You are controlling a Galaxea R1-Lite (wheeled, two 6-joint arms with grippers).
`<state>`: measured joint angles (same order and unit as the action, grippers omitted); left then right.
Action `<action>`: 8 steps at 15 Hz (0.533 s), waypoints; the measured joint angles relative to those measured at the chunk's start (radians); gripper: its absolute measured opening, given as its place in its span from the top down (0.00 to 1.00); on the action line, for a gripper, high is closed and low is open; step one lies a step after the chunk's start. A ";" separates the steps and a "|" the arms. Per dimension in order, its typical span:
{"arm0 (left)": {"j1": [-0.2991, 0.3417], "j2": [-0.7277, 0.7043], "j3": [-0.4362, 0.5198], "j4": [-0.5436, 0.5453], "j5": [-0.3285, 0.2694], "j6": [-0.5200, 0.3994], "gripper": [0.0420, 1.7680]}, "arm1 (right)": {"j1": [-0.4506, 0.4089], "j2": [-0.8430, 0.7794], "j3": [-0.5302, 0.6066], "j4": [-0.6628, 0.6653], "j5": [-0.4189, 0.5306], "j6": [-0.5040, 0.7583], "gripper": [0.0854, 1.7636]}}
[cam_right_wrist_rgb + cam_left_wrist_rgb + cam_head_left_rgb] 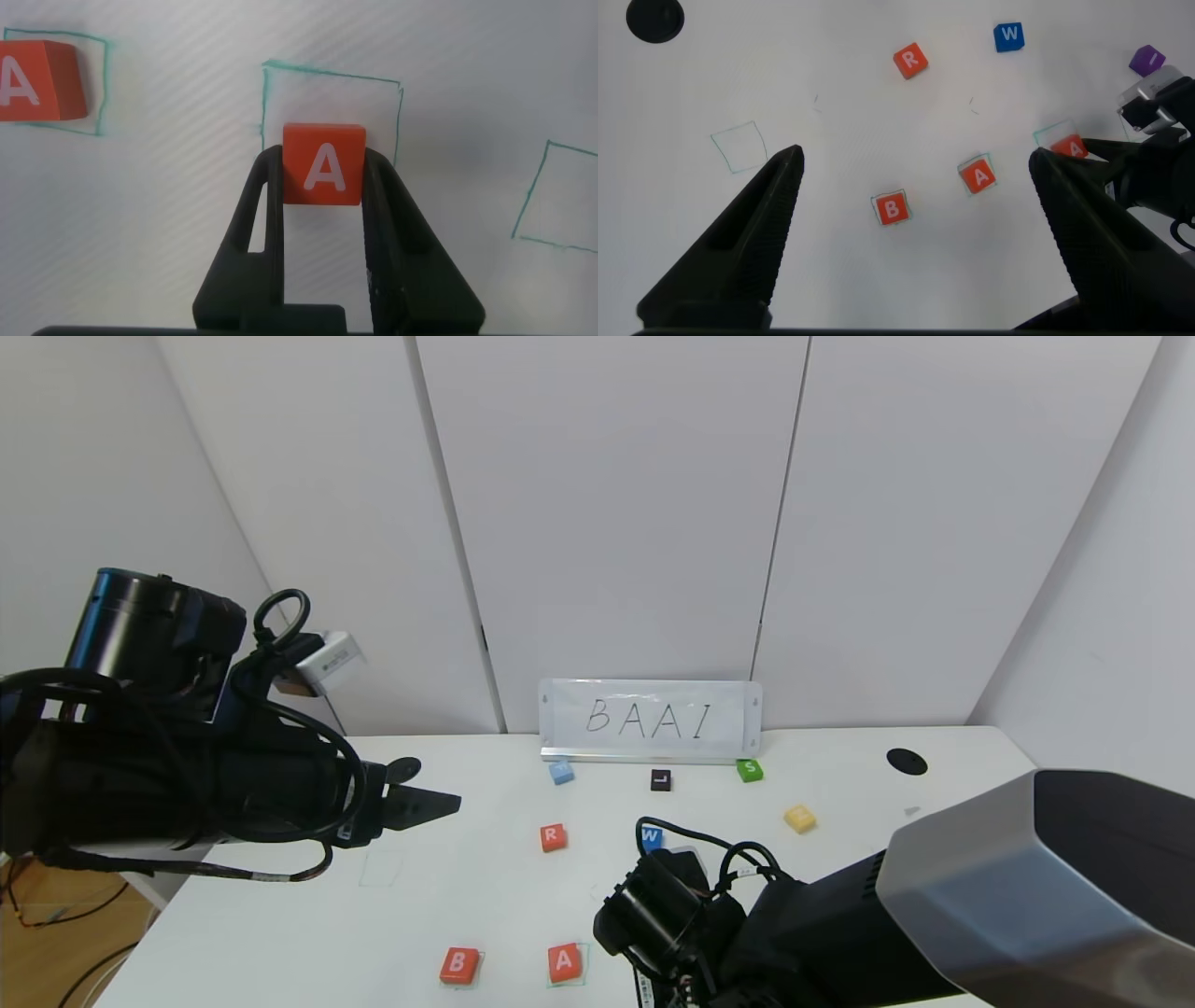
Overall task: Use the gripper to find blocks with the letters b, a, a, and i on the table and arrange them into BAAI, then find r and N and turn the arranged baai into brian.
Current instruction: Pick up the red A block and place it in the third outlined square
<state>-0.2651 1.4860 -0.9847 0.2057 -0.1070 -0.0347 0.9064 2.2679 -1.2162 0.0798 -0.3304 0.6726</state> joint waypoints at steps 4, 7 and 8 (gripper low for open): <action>0.000 0.008 0.000 0.000 0.001 0.000 0.03 | -0.008 0.013 -0.010 0.000 0.003 0.001 0.72; 0.000 0.008 0.000 0.000 0.001 0.000 0.03 | -0.009 0.018 -0.011 -0.001 0.003 0.001 0.72; 0.000 0.008 0.000 0.000 0.000 0.000 0.03 | -0.009 0.018 -0.011 -0.001 0.002 0.001 0.72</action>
<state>-0.2651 1.4940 -0.9847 0.2057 -0.1068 -0.0347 0.8977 2.2862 -1.2277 0.0791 -0.3281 0.6734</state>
